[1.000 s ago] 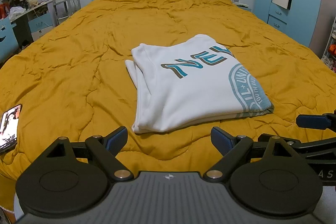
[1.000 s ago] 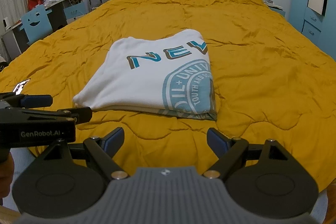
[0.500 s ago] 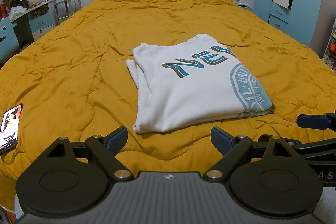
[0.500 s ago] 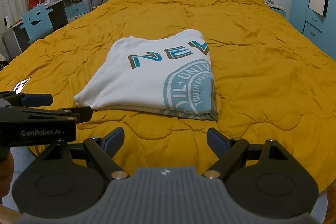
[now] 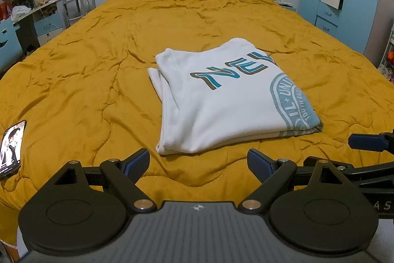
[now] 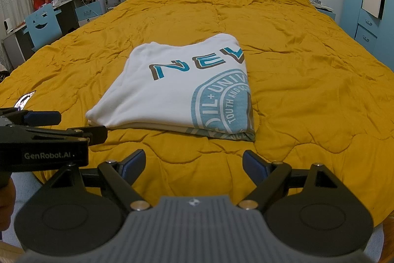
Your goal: Fold small clothes
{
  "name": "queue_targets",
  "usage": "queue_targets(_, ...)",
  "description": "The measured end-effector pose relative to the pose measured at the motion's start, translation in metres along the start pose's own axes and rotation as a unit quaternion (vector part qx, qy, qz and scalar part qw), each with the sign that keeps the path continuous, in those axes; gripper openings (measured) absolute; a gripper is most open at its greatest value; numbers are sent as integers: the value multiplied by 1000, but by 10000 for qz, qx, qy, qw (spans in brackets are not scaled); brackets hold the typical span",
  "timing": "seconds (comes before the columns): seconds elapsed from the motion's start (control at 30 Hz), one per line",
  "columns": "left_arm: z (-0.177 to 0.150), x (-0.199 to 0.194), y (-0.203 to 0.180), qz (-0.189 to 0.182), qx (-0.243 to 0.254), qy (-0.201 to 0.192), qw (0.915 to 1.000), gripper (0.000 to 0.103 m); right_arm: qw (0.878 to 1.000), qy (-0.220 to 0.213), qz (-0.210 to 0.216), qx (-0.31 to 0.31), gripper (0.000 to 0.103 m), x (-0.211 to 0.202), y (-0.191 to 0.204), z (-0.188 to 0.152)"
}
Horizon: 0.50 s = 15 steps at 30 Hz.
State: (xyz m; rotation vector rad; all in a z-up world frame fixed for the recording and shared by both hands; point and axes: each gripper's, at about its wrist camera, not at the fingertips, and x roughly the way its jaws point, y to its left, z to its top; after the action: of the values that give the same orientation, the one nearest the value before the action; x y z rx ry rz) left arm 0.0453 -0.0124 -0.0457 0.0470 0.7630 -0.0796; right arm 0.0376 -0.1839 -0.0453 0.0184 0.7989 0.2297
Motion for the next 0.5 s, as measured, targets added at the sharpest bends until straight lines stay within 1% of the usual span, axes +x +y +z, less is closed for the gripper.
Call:
queue_targets(0.3,1,-1,-2,3,29,-10,10000,103,10000,-5,-9,-2,82,0,0,-1)
queue_targets(0.5,0,-1,-1,-34,-43,16,10000,103,10000,-7,-10,-2,82,0,0,-1)
